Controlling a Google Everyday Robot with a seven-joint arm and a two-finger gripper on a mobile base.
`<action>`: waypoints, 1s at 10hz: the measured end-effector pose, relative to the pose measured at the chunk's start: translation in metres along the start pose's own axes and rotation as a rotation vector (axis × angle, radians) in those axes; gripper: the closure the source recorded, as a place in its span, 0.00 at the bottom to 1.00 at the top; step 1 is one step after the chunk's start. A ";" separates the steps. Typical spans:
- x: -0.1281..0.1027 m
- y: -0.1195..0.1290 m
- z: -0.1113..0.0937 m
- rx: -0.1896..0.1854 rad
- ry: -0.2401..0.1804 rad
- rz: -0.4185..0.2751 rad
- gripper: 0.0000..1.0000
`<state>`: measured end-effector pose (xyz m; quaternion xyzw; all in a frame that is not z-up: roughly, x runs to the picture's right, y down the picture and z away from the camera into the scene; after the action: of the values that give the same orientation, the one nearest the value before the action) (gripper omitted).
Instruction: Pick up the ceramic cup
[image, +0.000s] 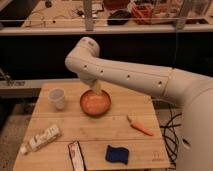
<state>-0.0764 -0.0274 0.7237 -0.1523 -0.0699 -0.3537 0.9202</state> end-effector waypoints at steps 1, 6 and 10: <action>-0.003 -0.005 0.001 0.005 -0.003 -0.009 0.20; -0.014 -0.022 0.008 0.030 -0.025 -0.066 0.20; -0.030 -0.039 0.019 0.049 -0.055 -0.121 0.20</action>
<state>-0.1250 -0.0302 0.7432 -0.1348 -0.1129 -0.4027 0.8983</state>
